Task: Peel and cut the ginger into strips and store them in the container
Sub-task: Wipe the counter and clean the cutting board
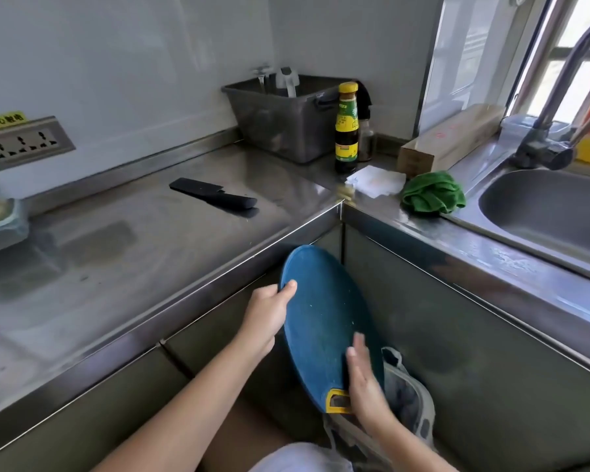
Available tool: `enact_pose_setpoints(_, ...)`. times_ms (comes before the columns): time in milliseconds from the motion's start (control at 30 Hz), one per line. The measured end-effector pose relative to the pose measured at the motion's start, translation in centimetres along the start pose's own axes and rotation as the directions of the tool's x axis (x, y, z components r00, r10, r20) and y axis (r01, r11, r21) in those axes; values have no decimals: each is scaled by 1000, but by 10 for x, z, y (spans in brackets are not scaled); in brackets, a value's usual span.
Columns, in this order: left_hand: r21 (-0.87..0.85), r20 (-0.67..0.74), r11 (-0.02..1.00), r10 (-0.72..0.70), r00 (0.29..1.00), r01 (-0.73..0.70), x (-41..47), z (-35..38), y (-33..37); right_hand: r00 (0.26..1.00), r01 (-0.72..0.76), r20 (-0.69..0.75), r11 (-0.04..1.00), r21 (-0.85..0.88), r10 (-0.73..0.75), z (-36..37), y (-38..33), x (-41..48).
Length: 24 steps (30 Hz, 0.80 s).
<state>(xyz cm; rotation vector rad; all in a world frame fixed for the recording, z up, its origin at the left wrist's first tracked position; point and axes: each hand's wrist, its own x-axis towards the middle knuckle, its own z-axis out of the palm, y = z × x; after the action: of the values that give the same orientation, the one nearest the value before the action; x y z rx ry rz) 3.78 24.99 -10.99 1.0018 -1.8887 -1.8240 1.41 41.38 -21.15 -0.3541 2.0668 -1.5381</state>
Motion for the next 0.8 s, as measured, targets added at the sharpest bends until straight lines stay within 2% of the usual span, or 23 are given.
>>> enact_pose_setpoints(100, 106, 21, 993, 44, 999, -46, 6, -4, 6, 976, -199, -62, 972, 125, 207, -33, 24, 7)
enact_pose_setpoints(167, 165, 35, 984, 61, 997, -66, 9, -3, 13, 957, -247, -132, 964, 99, 259, -37, 14, 13)
enact_pose_setpoints(233, 181, 71, 981, 60, 996, -72, 8, 0, 18, 974, -155, -162, 988, 27, 157, -22, -8, 20)
enact_pose_setpoints(300, 202, 99, 975, 76, 992, -95, 5, 4, 20, 995, 45, -95, 998, 49, -41, -4, -35, 19)
enact_pose_setpoints(400, 243, 85, 961, 117, 990, -134, -1, 8, 20, 949, 310, 39, 948, 75, -314, 15, -65, 11)
enact_pose_setpoints(467, 238, 81, 961, 128, 988, -144, -2, 6, 21, 924, 370, 85, 927, 62, -374, 20, -65, 10)
enact_pose_setpoints(533, 222, 90, 965, 122, 988, -139, -2, 2, 21, 949, 308, 38, 948, 76, -312, 20, -48, 15)
enact_pose_setpoints(600, 232, 94, 959, 143, 985, -161, -6, -1, 26, 998, 48, -59, 978, 204, -36, 9, -28, 23)
enact_pose_setpoints(667, 242, 97, 953, 165, 981, -184, -5, -4, 31, 967, -210, -63, 916, 341, 245, -11, -3, 30)
enact_pose_setpoints(700, 256, 94, 946, 181, 979, -199, -3, -5, 35, 941, -296, -60, 897, 329, 333, -18, 3, 33)
enact_pose_setpoints(767, 271, 117, 938, 189, 975, -215, 3, -7, 39, 930, -323, -103, 920, 223, 352, -21, -3, 38)
enact_pose_setpoints(800, 273, 139, 939, 176, 975, -209, 6, -7, 38, 958, -242, -115, 955, 175, 264, -18, -12, 40)
